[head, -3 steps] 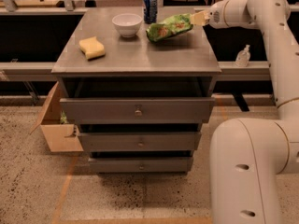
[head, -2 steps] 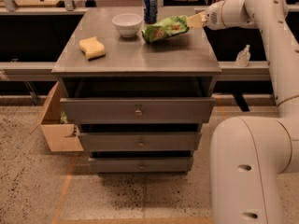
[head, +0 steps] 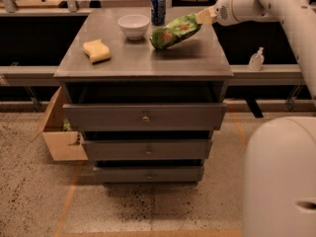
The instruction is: Move green rice chip bag near sponge
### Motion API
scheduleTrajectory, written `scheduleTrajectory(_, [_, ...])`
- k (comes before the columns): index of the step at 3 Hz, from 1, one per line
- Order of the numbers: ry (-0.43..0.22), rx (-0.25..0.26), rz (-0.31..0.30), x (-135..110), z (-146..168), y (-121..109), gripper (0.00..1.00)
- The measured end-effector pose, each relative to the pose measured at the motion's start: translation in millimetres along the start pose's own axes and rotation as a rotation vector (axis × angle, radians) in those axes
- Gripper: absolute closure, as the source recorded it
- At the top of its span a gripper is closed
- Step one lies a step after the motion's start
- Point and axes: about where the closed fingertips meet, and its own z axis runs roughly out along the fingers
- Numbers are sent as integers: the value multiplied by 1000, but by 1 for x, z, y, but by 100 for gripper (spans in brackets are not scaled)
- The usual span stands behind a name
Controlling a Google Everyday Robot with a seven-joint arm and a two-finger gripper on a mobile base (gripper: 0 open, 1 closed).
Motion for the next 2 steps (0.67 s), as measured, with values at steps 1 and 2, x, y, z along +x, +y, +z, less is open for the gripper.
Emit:
scheduleTrajectory(1, [-36,22,-1,-18,-19,25,100])
scheduleTrajectory(2, [-7,-44,52,16,1,79,100])
